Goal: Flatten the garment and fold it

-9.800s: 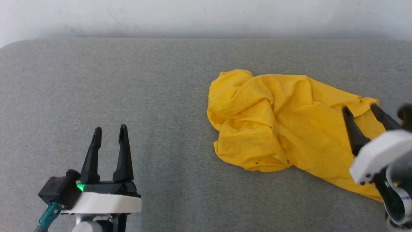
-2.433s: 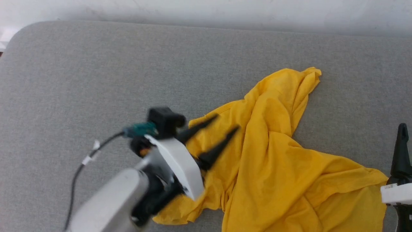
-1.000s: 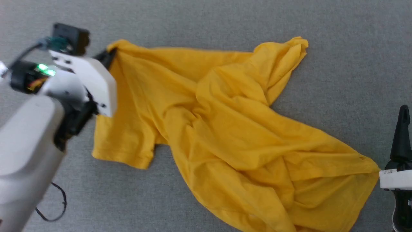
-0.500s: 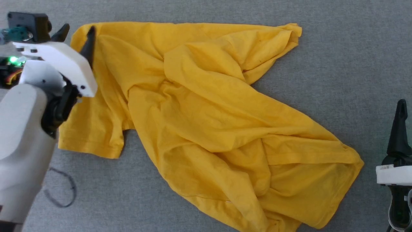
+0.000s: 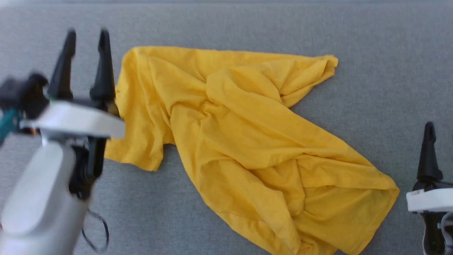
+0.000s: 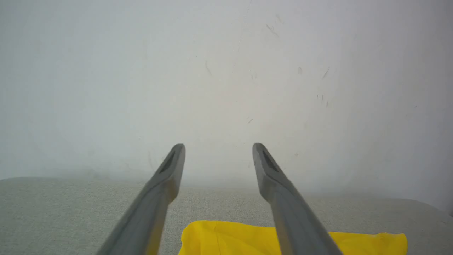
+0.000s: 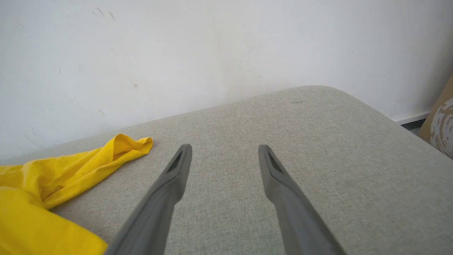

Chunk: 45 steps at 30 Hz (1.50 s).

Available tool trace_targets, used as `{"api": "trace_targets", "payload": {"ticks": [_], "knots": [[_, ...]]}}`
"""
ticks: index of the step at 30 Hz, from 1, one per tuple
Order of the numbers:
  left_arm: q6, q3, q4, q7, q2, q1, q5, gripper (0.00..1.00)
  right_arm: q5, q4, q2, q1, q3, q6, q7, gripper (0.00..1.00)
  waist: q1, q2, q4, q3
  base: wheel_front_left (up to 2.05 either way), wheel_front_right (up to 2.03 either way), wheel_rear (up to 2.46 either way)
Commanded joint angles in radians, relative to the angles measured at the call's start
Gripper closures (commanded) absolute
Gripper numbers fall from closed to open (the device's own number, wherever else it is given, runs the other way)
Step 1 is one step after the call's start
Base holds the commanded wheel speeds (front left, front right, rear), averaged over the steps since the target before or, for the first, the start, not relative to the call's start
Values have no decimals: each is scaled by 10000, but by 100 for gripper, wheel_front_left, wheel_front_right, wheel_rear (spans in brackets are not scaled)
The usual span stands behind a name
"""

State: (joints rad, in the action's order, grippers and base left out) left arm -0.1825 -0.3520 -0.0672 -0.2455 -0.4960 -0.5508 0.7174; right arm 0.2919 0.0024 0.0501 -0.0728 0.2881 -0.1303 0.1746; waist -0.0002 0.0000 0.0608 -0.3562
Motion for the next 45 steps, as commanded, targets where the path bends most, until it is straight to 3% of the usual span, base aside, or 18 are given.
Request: {"api": "trace_targets", "payload": {"ticks": [1,4,8,12,17,22,29,32,37,41,43,44,45], "knots": [[-172,327,431,-120,230,838,-107,0,72,63,1,174,-35,-4,-28,0,2,0,344,766,0,0,0],[-361,839,1121,-151,514,1674,-525,0,114,95,1,324,-27,-4,-13,0,2,0,399,903,0,0,0],[-448,2012,2448,-158,1601,3614,-1645,0,167,150,1,572,7,-4,1,0,2,0,503,1106,0,0,0],[-60,2617,3014,-160,2579,5218,-2555,0,192,173,1,758,82,-4,-45,0,2,0,706,1270,0,0,0],[545,3236,3309,-161,3508,5947,-3083,0,-48,-5,1,811,-78,-4,-405,0,2,0,1033,1416,0,0,0],[1095,3713,3285,-161,3889,5912,-3484,0,-536,-484,1,282,-1076,-4,-2104,0,2,0,1174,1421,0,0,0],[1608,3972,3172,-162,4222,5723,-3746,0,-1241,-643,19,-1117,-2796,-4,-6137,0,2,0,1209,1157,0,0,0],[1796,4003,3043,-162,4314,5601,-3711,0,-1614,-490,539,-1707,-3632,-4,-7468,0,2,0,1277,952,0,0,0],[2040,3973,2784,-162,4400,5344,-3673,0,-1744,216,1653,-2708,-4718,-4,-8168,0,2,0,1475,581,0,0,0],[2172,3918,2610,-162,4432,5134,-3659,0,-1555,1117,1978,-3219,-5185,-4,-8305,0,2,0,1611,386,0,0,0],[2213,3923,2531,-162,4441,5058,-3651,0,-1213,1622,1868,-3236,-5207,-4,-8620,64,2,0,1643,356,0,0,0],[2230,3935,2487,-162,4444,5020,-3644,0,-1114,1804,1873,-3235,-5263,-4,-8785,87,2,0,1654,343,0,0,0],[2253,3936,2433,-162,4446,4983,-3635,0,-1033,1923,1873,-3247,-5267,-4,-8861,100,2,0,1656,337,0,0,0]]}}
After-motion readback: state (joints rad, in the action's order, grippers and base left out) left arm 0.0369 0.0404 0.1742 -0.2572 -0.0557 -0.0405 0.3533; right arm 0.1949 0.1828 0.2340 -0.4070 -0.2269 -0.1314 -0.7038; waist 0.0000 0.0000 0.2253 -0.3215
